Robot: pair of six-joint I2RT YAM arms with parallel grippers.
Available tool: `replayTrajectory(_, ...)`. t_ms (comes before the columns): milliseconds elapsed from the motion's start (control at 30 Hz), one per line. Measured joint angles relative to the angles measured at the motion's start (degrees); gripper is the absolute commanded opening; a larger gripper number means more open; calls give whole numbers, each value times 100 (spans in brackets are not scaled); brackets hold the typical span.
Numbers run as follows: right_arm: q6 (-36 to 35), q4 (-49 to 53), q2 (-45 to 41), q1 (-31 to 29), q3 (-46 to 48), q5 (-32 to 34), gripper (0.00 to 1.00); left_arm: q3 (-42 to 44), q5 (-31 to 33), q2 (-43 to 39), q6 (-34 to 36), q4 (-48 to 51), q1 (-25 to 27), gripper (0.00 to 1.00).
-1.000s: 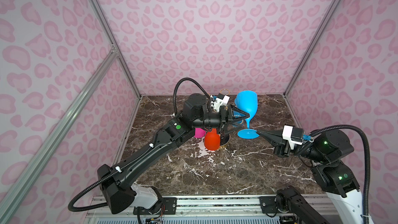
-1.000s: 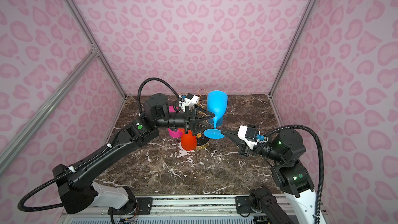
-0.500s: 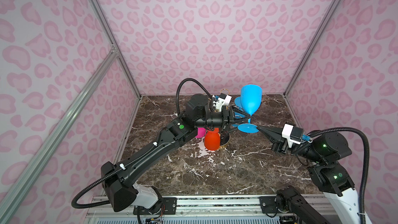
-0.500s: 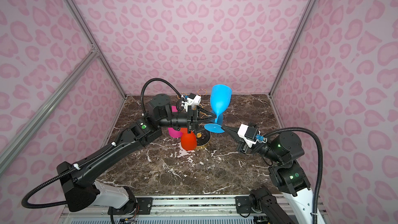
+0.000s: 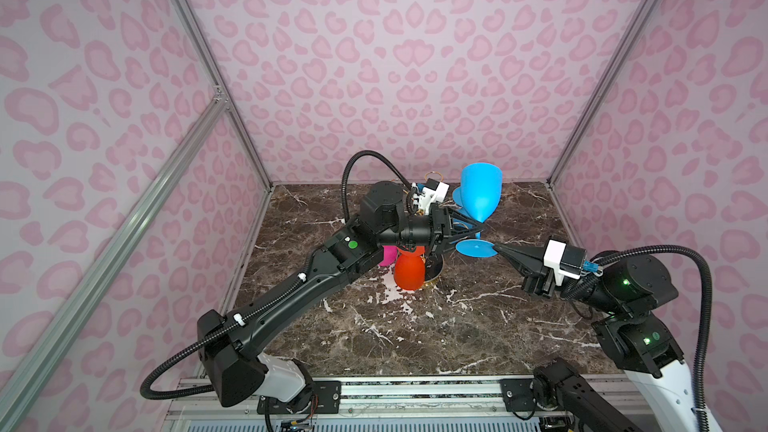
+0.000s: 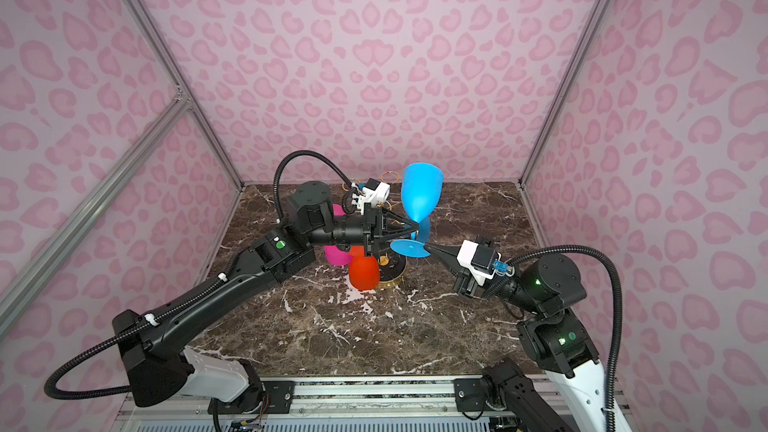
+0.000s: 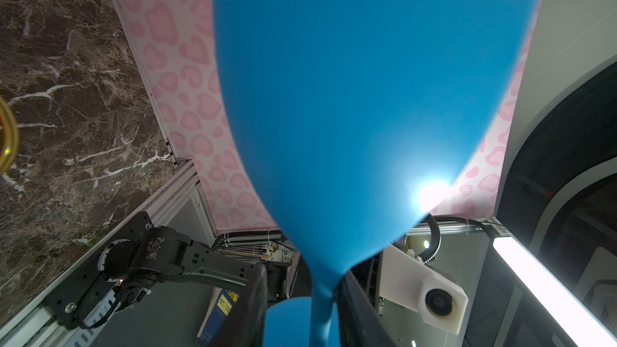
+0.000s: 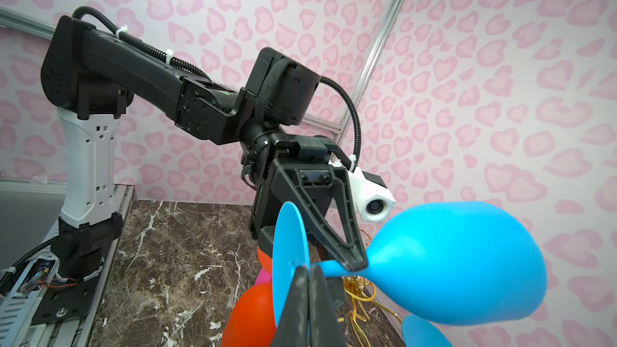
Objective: Take the wine glass off the wine glass rack
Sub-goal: 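Grasp the blue glass stem with the left gripper beside the right gripper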
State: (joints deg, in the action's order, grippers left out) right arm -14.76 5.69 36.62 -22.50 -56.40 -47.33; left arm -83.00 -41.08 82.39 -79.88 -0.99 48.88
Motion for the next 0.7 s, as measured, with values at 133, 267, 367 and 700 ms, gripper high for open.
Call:
replayTrajectory(133, -2, 4, 9, -35, 2, 42, 0, -4, 20, 0, 0, -11, 39, 27)
replayTrajectory(267, -2, 4, 24, -76, 4, 44, 0, -46, 13, 44, 0, -55, 63, 22)
replayTrajectory(367, -4, 20, 28, -114, 4, 81, 0, -55, 9, 59, 0, -72, 72, 17)
replayTrajectory(700, -87, 24, 26, -166, 2, 149, 0, -57, -11, 61, 20, -79, 74, 4)
